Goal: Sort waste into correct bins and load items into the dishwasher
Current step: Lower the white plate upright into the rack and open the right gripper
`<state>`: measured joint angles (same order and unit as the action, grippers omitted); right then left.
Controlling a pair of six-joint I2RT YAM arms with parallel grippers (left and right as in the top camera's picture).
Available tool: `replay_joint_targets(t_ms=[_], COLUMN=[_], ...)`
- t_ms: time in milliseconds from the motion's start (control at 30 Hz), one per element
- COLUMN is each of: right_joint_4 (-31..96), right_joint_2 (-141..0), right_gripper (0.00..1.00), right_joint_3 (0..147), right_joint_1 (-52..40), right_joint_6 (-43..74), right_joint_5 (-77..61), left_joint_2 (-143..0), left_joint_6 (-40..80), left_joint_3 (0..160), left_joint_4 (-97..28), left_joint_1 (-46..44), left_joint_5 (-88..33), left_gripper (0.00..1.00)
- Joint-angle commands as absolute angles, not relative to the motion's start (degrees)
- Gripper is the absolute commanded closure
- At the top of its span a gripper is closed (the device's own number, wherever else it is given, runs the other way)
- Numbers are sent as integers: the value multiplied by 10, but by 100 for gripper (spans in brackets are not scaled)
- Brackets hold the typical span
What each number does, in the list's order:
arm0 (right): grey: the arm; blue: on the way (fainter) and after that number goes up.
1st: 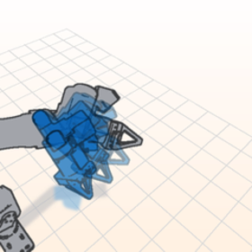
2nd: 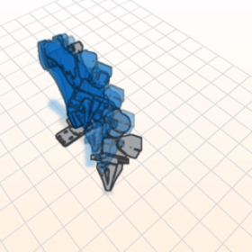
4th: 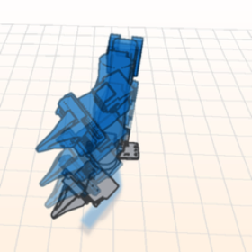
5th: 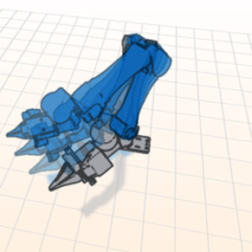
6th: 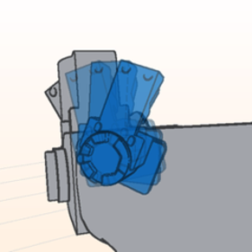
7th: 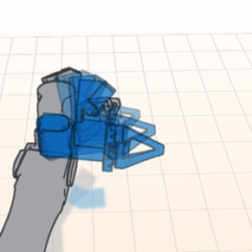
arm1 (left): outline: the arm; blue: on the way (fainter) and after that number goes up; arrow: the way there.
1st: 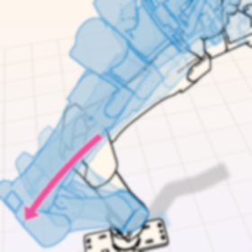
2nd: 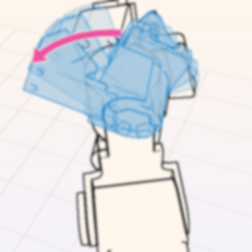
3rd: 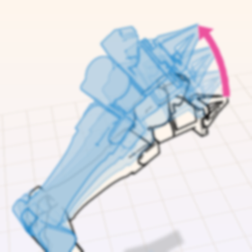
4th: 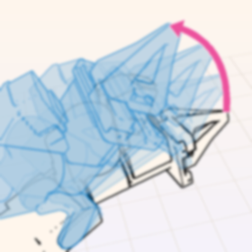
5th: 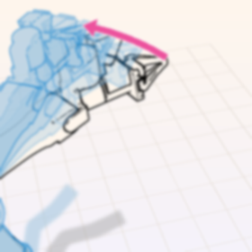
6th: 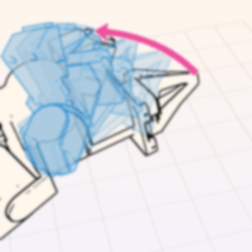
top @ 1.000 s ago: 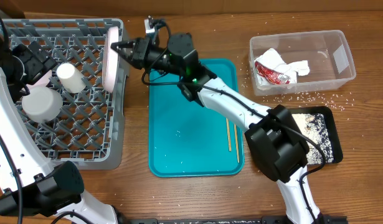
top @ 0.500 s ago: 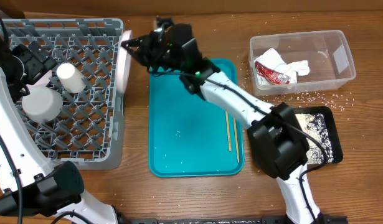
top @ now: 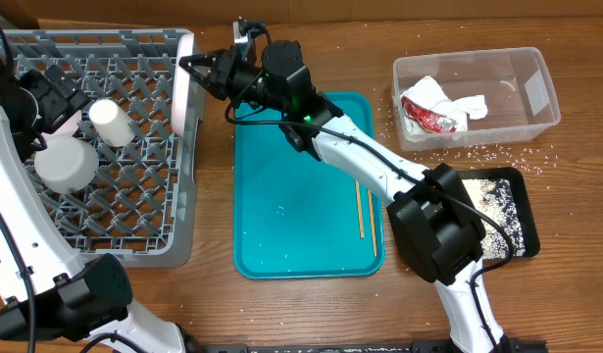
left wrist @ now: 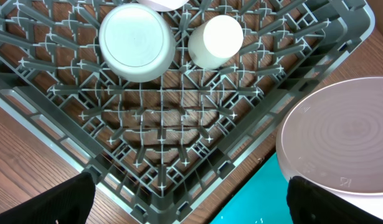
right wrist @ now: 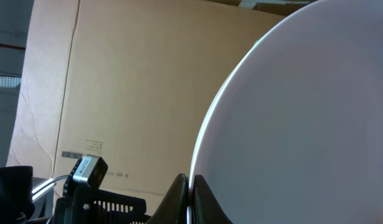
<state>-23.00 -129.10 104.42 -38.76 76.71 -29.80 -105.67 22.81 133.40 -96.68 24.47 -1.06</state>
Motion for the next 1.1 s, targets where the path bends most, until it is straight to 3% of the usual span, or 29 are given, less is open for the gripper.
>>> replay_joint_targets(t_ms=[0, 667, 1067], right_joint_4=[-216, -260, -137], right_joint_2=[-1286, -1309, -1311], right_gripper=[96, 96, 96], right_joint_3=[1058, 1092, 1121], right_joint_1=[-396, -401, -408], right_joint_6=[755, 734, 726], right_joint_5=[-300, -320, -298], left_joint_2=[-1056, -1056, -1056], left_joint_6=[238, 238, 238], left_joint_3=[1332, 1332, 1332], left_joint_4=[-968, -968, -968], left_joint_1=[244, 244, 244], left_joint_5=[-11, -11, -11], left_gripper=[0, 0, 0])
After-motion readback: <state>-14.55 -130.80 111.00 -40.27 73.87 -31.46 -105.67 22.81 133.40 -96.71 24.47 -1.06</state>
